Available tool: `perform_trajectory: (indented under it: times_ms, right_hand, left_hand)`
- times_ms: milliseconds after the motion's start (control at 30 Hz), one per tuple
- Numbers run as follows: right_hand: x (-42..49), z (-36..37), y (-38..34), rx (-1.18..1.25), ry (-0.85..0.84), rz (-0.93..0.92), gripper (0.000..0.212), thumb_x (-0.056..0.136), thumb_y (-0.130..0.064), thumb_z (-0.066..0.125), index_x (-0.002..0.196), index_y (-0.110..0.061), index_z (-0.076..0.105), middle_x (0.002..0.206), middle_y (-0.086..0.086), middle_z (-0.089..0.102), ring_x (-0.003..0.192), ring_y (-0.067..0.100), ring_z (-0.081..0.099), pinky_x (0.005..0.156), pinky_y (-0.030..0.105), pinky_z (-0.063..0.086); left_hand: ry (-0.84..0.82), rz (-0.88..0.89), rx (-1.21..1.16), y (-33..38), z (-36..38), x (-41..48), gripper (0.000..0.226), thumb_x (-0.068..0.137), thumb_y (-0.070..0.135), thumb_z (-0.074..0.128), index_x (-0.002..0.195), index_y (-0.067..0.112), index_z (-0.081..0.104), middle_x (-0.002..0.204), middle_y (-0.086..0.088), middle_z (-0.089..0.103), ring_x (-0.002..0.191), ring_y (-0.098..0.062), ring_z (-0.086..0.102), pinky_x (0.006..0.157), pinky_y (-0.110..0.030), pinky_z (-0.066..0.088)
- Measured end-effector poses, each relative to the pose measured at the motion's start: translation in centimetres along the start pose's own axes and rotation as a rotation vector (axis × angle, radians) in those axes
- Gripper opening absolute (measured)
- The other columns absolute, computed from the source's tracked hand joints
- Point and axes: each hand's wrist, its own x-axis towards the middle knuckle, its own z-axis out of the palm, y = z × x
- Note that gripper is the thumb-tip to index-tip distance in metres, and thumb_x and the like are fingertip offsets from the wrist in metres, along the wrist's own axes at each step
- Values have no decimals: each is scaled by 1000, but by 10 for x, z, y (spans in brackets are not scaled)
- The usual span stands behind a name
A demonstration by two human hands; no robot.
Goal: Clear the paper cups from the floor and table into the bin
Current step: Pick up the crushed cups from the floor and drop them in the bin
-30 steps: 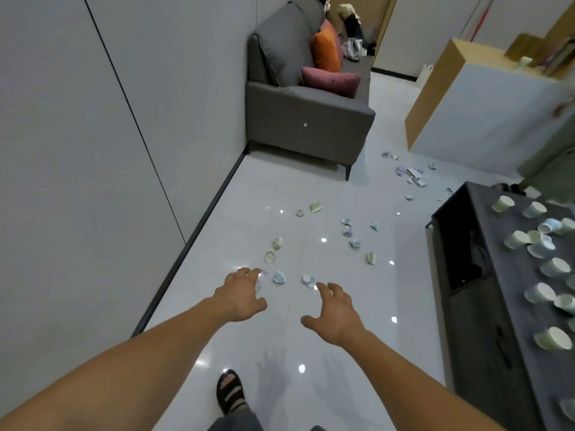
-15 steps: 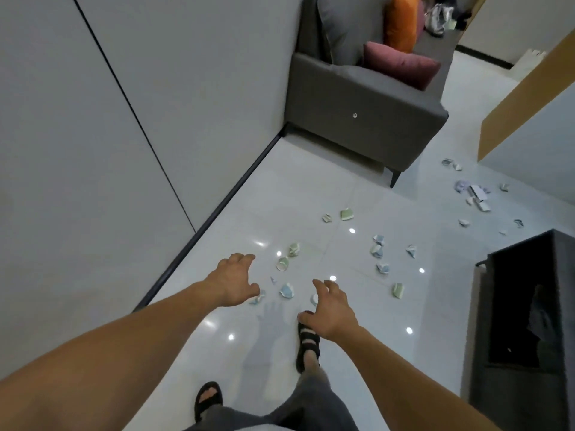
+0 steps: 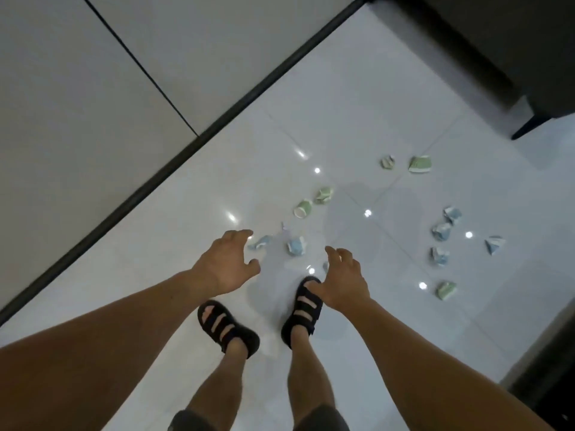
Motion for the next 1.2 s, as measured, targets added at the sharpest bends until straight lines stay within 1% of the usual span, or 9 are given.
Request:
perform_trajectory:
  times_ms: [333, 433, 533, 667, 767, 933, 1033, 1133, 1200]
  right_hand:
    - [256, 179, 44, -222, -7, -102, 94, 78, -42, 75, 150, -25, 17, 154, 5, 17, 135, 32, 28, 97, 46, 43]
    - [310, 210, 58, -408, 11, -153, 97, 77, -44, 76, 150, -26, 15, 153, 7, 16, 132, 34, 31, 94, 48, 44]
    - [346, 231, 69, -479, 25, -163, 93, 73, -39, 78, 146, -27, 22, 147, 7, 23, 126, 34, 35, 87, 46, 46]
    - [352, 247, 79, -454, 77, -195, 74, 75, -30, 75, 137, -21, 37, 133, 10, 33, 117, 32, 41, 77, 40, 46]
    - [334, 248, 74, -322, 90, -230, 78, 75, -31, 76, 141, -17, 37, 133, 11, 35, 118, 32, 43, 81, 40, 47]
    - [275, 239, 32, -85, 205, -697, 90, 69, -39, 80, 144, -14, 38, 138, 13, 43, 114, 29, 50, 81, 35, 49]
    - [254, 231, 16, 56, 270, -830, 89, 70, -39, 79, 144, -13, 38, 138, 9, 44, 115, 25, 50, 83, 29, 48]
    - [257, 229, 11, 67, 207, -846, 98, 69, -41, 82, 148, -11, 32, 144, 11, 41, 122, 26, 49, 84, 30, 51]
    - [274, 228, 17, -90, 80, -853, 108, 69, -45, 82, 153, -13, 22, 151, 11, 32, 127, 27, 45, 88, 35, 50]
  left_hand:
    - [-12, -56, -63, -119, 179, 231, 70, 86, 39, 60, 147, 23, 28, 145, -8, 35, 128, -27, 41, 99, -34, 35]
    - [44, -39, -125, -145, 224, 267, 67, 86, 38, 61, 145, 23, 34, 142, -5, 40, 122, -21, 46, 92, -27, 33]
    - [144, 13, -196, -164, 253, 285, 59, 86, 38, 61, 140, 25, 41, 133, 0, 48, 109, -13, 51, 87, -21, 32]
    - [201, 13, -291, -171, 267, 286, 53, 86, 35, 62, 135, 21, 47, 129, 2, 52, 112, -17, 53, 88, -21, 35]
    - [103, -1, -312, -164, 264, 278, 57, 86, 39, 63, 138, 24, 45, 131, 5, 51, 113, -15, 53, 92, -24, 39]
    - [-28, -26, -564, -146, 232, 268, 64, 80, 47, 68, 136, 34, 41, 120, 14, 52, 102, -4, 55, 80, -20, 44]
    - [-115, -4, -700, -139, 212, 266, 44, 80, 37, 72, 119, 37, 52, 103, 16, 64, 97, -4, 63, 79, -23, 50]
    - [-120, 2, -723, -141, 205, 267, 27, 84, 23, 66, 108, 34, 61, 94, 11, 69, 88, -7, 66, 75, -25, 52]
    - [-70, -15, -645, -146, 209, 269, 30, 86, 18, 60, 111, 35, 59, 97, 9, 66, 86, -7, 63, 66, -21, 46]
